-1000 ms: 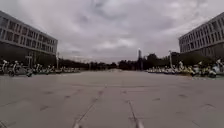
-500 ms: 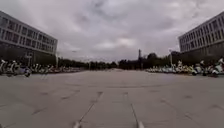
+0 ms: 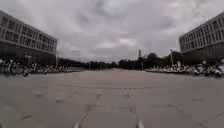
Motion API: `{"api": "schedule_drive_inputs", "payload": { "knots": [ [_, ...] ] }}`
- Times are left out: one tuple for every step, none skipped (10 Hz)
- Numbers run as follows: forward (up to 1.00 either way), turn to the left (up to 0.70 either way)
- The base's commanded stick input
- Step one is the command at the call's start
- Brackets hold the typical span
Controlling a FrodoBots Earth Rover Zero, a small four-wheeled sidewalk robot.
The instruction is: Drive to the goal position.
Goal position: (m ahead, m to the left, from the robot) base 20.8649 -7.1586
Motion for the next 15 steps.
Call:
{"api": "schedule_drive_inputs", "payload": {
  "knots": [
    [0.45,0.0],
    [0.45,0.0],
    [0.45,0.0],
    [0.45,0.0],
    [0.45,0.0],
    [0.45,0.0],
    [0.45,0.0],
    [0.45,0.0],
    [0.45,0.0],
    [0.45,0.0],
    [0.45,0.0],
    [0.45,0.0],
    [0.45,0.0],
    [0.45,0.0],
    [0.45,0.0]
  ]
}}
